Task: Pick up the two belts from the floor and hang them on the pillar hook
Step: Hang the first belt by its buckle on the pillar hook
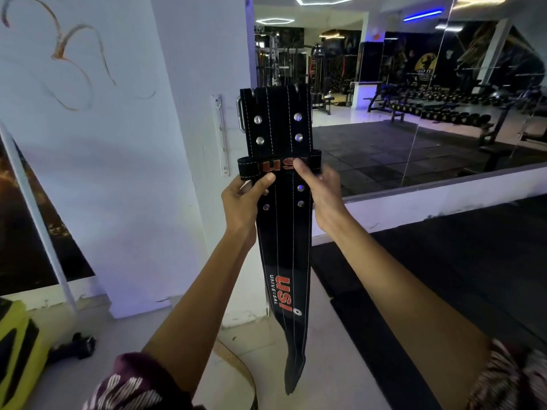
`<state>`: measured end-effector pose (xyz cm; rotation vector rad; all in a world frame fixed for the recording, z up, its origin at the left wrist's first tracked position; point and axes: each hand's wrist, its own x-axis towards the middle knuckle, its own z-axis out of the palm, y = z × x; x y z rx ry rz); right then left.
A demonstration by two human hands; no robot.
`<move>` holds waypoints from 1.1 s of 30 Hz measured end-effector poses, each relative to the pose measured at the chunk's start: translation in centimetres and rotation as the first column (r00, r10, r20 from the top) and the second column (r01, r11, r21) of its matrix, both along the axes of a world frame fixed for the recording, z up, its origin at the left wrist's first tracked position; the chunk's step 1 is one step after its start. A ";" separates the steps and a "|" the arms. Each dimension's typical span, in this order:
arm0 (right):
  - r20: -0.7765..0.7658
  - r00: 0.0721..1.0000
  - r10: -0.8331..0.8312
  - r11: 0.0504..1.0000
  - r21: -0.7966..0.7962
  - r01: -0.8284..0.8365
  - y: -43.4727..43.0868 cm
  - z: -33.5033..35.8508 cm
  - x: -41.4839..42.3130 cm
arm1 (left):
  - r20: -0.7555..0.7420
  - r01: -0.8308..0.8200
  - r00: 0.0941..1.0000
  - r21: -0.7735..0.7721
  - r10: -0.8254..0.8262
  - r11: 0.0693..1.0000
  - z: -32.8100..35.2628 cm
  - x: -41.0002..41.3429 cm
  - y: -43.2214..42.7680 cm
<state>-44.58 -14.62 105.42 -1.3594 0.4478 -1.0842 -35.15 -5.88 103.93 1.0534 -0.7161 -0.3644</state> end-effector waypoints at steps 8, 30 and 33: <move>0.073 0.997 -0.033 0.998 0.060 0.028 0.3 -0.9 0.8 | 0.163 0.223 0.884 0.677 -0.439 0.701 -12.4 1.8 3.3; 0.046 0.986 0.158 0.986 0.038 -0.160 -0.3 2.4 -0.3 | -0.088 0.216 0.974 0.074 -0.209 0.974 4.7 0.3 -0.7; 0.088 0.955 0.285 0.957 -0.084 -0.278 -0.2 2.8 -0.6 | -0.091 0.270 0.958 -0.021 -0.271 0.963 5.1 0.6 -0.6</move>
